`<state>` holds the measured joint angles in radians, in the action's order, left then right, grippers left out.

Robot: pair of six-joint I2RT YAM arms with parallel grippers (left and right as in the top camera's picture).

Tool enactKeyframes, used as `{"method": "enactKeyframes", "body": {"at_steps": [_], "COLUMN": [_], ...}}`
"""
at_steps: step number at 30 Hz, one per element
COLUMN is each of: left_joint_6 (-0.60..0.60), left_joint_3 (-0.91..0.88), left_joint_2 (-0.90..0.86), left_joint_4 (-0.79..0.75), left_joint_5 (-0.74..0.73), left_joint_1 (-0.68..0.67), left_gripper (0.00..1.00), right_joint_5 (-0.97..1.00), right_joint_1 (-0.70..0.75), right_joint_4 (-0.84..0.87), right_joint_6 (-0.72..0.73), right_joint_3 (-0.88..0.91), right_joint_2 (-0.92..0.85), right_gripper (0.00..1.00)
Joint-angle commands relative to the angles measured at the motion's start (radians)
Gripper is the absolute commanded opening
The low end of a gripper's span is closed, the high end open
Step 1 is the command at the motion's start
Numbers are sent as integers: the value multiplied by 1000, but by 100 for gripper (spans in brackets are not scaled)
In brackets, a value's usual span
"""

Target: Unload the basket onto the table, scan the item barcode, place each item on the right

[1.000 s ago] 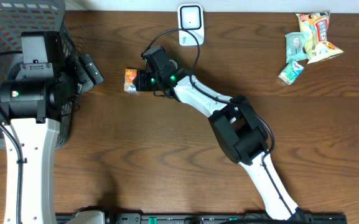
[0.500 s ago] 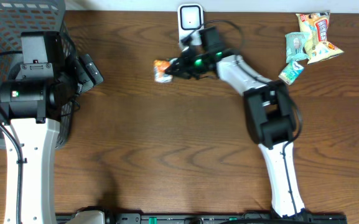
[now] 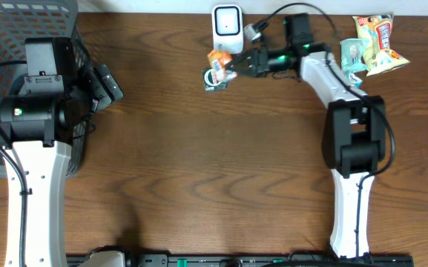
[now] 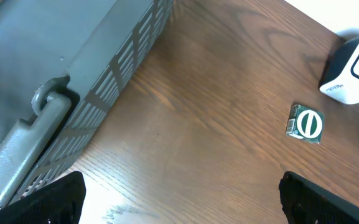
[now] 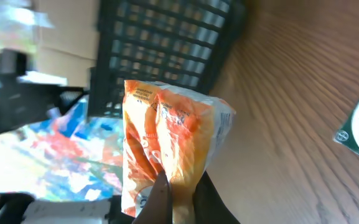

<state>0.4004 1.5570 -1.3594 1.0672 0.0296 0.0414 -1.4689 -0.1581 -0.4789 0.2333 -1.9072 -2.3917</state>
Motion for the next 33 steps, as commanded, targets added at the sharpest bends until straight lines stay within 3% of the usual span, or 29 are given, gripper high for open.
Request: {"method": "enactKeyframes", "body": {"at_steps": [1,18,22,29,31,33], "left_joint_6": [9,9,9,9,9,9], "left_joint_3": [0,0,0,0,0,0], "left_joint_2": [6,6,6,6,6,6], "left_joint_4": [2,2,2,2,2,2], "left_joint_5": [5,5,5,5,5,5], "left_joint_1": [4,4,4,4,4,4], "left_gripper": [98,98,97,98,98,98], "right_joint_5": [-94,-94,-94,-94,-94,-94], "right_joint_1": [58,136,133,134,132,130], "right_joint_4": [-11,-120,-363,-950,-1053,-1083], "right_joint_6": [-55,-136,-365,-980,-1104,-1128], "right_joint_3": [5,5,5,5,6,6], "right_joint_2": [35,159,227,267,266,266], "right_gripper": [1,1,1,1,1,1]}}
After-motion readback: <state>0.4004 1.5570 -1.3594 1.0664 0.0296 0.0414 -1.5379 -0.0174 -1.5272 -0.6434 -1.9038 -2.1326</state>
